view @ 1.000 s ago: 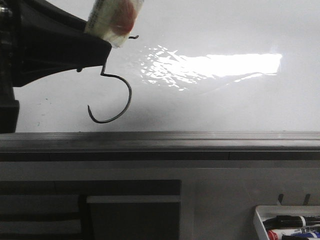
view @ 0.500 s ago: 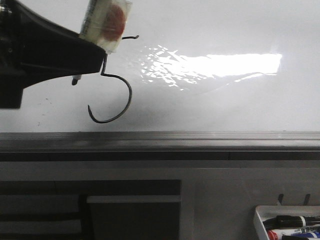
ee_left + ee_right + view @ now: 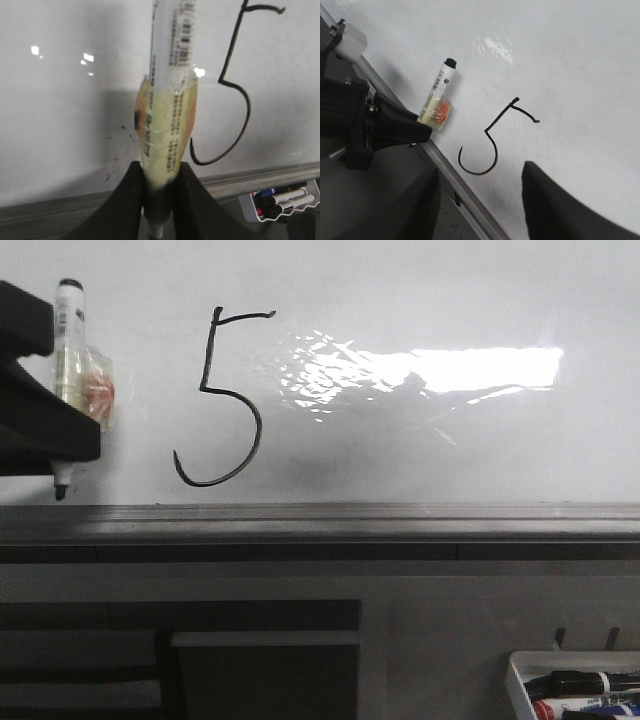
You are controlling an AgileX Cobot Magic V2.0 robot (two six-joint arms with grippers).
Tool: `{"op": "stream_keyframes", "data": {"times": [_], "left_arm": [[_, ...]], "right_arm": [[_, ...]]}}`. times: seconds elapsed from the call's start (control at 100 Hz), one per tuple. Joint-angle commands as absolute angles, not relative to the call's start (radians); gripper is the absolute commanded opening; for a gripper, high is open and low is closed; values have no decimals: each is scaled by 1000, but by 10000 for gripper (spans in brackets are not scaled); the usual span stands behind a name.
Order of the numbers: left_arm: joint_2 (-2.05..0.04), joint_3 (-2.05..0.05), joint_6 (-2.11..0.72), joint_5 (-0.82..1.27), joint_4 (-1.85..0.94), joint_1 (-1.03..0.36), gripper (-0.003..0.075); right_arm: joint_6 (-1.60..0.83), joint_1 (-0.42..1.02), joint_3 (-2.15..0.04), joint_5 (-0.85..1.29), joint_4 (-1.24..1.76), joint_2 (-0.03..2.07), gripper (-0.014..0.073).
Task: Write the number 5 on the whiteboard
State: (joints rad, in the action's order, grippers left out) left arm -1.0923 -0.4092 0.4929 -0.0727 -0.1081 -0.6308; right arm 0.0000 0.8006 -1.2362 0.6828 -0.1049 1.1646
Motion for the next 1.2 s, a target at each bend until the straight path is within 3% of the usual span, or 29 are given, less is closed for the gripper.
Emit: {"op": "stream_keyframes", "data": {"times": [0.0,0.53,0.6,0.73,0.8,1.09,1.16,1.19], "left_arm": [[-1118,-447,503,-137,-122,-628,-20],[-1208,-509,503,-148,-30,-568,-12],[-1208,-509,503,-153,-30,-563,49],[-1208,-509,503,-165,-30,-563,272],[-1208,-509,503,-165,-36,-563,344],[-1134,-509,503,-111,-33,-563,350],[-1072,-509,503,-53,-31,-563,350],[-1033,-509,503,-30,-12,-563,349]], "right_arm": [[0,795,-1264,629,-121,1132,323],[0,795,-1264,679,-121,1132,323],[0,795,-1264,679,-121,1132,323],[0,795,-1264,679,-121,1132,323],[0,795,-1264,679,-121,1132,323],[0,795,-1264,695,-121,1127,316],[0,795,-1251,691,-122,1110,251],[0,795,-1237,682,-125,1096,185]]}}
